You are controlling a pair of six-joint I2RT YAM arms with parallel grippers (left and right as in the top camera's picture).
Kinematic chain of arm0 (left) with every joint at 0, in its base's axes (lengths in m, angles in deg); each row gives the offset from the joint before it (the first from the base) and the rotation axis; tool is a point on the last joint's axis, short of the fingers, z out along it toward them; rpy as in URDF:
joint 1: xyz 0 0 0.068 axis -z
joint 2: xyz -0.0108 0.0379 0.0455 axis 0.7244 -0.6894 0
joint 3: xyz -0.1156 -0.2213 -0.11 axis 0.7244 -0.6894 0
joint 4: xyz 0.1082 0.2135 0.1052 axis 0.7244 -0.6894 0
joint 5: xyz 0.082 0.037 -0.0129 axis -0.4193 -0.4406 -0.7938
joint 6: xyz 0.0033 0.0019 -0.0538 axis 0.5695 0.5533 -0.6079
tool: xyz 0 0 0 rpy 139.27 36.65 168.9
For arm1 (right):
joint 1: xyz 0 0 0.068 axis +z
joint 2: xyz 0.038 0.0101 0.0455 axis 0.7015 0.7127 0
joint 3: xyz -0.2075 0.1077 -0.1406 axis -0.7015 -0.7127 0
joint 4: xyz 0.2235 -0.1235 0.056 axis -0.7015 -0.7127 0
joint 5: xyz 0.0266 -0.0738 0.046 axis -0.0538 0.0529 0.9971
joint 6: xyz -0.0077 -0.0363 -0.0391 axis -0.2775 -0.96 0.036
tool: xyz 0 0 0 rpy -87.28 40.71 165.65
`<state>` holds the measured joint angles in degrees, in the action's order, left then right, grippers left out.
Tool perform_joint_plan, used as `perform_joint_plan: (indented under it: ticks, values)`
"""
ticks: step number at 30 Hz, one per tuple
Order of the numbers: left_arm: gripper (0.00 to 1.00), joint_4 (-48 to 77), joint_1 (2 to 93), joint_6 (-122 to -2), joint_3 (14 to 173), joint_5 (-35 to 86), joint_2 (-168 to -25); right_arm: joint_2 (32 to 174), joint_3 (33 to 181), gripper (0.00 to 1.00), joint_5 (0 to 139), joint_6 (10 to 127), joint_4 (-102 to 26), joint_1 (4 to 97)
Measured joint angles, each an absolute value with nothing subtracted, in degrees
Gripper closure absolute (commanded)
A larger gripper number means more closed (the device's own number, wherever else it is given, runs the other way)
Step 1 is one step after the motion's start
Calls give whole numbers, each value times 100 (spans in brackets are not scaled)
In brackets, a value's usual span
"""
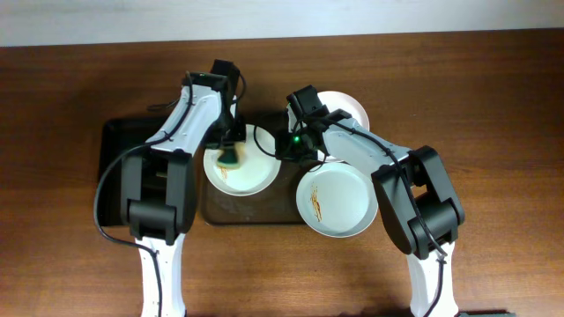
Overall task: Clean dirty plates on tray and stack at the side
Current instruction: 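Scrub the left white plate with the sponge in the left gripper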
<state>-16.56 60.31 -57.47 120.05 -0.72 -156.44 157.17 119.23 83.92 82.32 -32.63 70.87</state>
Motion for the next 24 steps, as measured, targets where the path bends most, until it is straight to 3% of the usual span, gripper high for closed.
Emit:
perform_joint_plan:
  ticks: [9, 17, 24]
  values:
    - [99, -2858, 6131, -5738, 12014, -249, -15734, 15717, 11919, 96, 8412, 8149, -3263, 7087]
    - [99, -974, 6157, -5876, 12027, -894, -15723, 15717, 11919, 96, 8283, 8385, -3186, 7046]
    - [99, -319, 6157, -5939, 12025, -977, -15729, 15717, 11919, 96, 8281, 8420, -3186, 7046]
